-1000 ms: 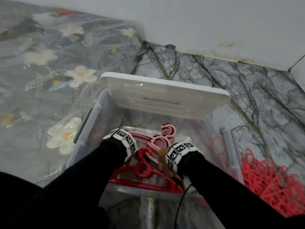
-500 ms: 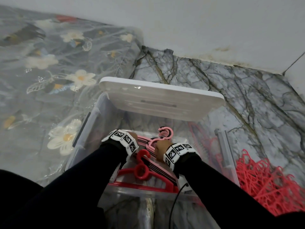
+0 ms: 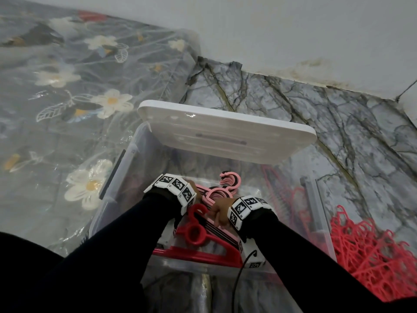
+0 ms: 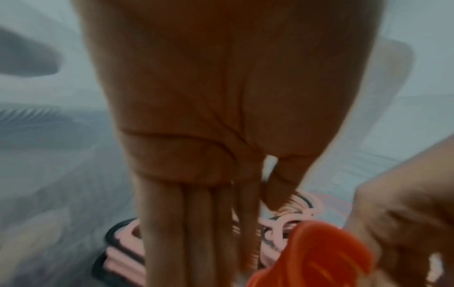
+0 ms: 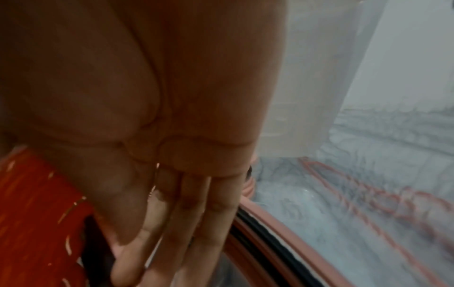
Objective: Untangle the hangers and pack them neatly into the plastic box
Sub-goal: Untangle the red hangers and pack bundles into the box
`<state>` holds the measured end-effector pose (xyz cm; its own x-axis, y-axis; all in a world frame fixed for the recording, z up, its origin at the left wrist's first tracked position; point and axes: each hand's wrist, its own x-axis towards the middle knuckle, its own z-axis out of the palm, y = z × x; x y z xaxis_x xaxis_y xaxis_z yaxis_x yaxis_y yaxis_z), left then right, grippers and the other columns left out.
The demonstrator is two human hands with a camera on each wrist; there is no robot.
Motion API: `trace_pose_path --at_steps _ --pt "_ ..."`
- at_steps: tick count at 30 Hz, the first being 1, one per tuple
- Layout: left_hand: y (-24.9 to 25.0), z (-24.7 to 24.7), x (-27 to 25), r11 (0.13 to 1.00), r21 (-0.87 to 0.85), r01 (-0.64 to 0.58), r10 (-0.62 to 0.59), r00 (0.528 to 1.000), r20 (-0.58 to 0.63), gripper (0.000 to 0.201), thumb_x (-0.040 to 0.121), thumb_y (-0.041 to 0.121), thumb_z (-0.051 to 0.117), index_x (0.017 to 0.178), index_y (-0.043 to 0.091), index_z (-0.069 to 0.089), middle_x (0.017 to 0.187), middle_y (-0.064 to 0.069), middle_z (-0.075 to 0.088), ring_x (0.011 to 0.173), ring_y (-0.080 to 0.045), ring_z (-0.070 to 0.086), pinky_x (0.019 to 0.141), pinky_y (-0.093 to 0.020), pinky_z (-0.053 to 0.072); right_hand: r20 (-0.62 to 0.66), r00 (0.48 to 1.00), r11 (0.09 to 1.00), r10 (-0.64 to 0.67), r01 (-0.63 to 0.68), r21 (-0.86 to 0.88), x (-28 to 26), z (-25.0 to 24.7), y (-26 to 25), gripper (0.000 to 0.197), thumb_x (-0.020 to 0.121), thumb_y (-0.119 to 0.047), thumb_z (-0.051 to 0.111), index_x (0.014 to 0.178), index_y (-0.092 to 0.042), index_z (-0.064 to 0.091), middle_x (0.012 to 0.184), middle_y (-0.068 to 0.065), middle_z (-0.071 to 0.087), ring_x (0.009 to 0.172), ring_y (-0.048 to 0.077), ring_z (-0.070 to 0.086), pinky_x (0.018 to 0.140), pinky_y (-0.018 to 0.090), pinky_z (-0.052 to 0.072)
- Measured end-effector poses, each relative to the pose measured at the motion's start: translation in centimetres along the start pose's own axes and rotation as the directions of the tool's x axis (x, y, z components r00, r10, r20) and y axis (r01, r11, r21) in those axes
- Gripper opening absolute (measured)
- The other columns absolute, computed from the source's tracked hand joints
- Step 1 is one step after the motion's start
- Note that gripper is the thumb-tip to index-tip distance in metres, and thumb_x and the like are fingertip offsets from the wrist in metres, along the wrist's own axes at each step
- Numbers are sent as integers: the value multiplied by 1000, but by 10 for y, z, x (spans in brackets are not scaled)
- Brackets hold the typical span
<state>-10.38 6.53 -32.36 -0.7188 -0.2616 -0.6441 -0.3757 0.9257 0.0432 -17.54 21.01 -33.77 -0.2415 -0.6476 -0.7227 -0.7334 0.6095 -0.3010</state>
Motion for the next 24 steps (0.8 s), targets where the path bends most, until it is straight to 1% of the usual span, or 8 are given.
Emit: trace_pose_path --at_steps 2,5,7,10,12,15,20,24 --pt "-6 1 -7 997 80 24 -17 996 -88 32 90 29 57 118 13 62 114 -5 65 109 -27 62 91 -40 52 -120 990 995 78 -85 -52 -6 0 3 33 83 -7 60 116 -8 63 115 15 65 97 30 65 81 29 52" --pt "-10 6 -20 991 87 98 -82 981 -173 31 83 24 57 112 18 64 113 -5 66 107 -30 63 88 -47 52 -321 931 972 173 -214 -97 -8 8 13 29 82 -13 62 110 -5 62 111 15 66 104 31 64 83 34 50" --pt "-11 10 -27 980 165 113 -83 981 -177 33 83 22 57 114 15 63 117 -5 64 109 -29 62 92 -44 51 -396 892 967 215 -253 -44 -7 12 20 27 83 -16 58 109 -9 62 110 12 66 103 31 64 81 33 50" --pt "-18 16 -24 985 163 51 -38 996 -80 37 87 25 59 122 13 58 125 -3 58 118 -23 56 92 -30 45 -402 868 953 292 -297 51 -9 19 32 33 73 -21 54 105 -14 62 105 9 67 99 29 65 76 30 48" --pt "-22 20 -9 988 151 16 -13 1000 -25 33 91 27 55 122 16 58 127 -1 57 120 -22 53 94 -28 43 -365 871 943 329 -323 81 -8 23 36 38 69 -21 51 105 -15 62 105 9 67 101 29 65 81 32 49" --pt "-25 26 5 976 217 -23 26 1000 -10 27 93 25 49 115 17 63 124 -3 60 116 -22 54 107 -39 37 -342 880 944 329 -310 111 1 28 38 40 69 -25 49 105 -14 61 108 9 67 106 28 63 97 41 43" --pt "-30 31 1 915 388 -111 116 993 10 28 80 25 57 108 24 64 121 0 56 120 -26 49 107 -48 34 -330 899 956 290 -288 57 13 27 41 34 76 -25 52 105 -12 62 109 11 66 100 32 65 82 35 49" --pt "-28 24 -12 957 282 -64 78 996 -39 32 81 35 59 112 31 62 119 4 56 115 -23 52 100 -42 44 -347 898 959 270 -282 18 -6 20 38 41 65 -25 52 104 -17 61 104 5 67 95 26 66 70 31 46"
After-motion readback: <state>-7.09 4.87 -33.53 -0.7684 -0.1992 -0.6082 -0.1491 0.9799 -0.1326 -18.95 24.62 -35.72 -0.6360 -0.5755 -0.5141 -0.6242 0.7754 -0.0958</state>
